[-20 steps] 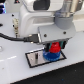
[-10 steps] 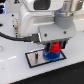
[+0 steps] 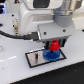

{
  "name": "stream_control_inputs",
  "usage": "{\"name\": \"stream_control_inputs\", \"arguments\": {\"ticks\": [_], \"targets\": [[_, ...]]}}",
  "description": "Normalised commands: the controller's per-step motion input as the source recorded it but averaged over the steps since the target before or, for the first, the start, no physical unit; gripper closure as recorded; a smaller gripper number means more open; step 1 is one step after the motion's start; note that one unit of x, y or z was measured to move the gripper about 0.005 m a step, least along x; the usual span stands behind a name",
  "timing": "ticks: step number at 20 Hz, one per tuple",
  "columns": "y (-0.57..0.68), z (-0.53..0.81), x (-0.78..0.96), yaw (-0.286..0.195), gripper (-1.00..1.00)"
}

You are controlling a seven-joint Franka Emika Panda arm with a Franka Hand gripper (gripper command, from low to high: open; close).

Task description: Insert the blue gear onto the right peg, followed by the red gear

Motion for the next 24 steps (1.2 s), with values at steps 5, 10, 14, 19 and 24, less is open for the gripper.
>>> {"name": "stream_control_inputs", "arguments": {"ticks": [5, 10, 14, 19, 24], "targets": [[-0.11, 0.26, 0.21, 0.0, 1.0], [-0.07, 0.0, 0.23, 0.0, 1.0], [-0.06, -0.1, 0.22, 0.0, 1.0], [-0.06, -0.13, 0.24, 0.0, 1.0], [-0.07, -0.12, 0.25, 0.0, 1.0]]}}
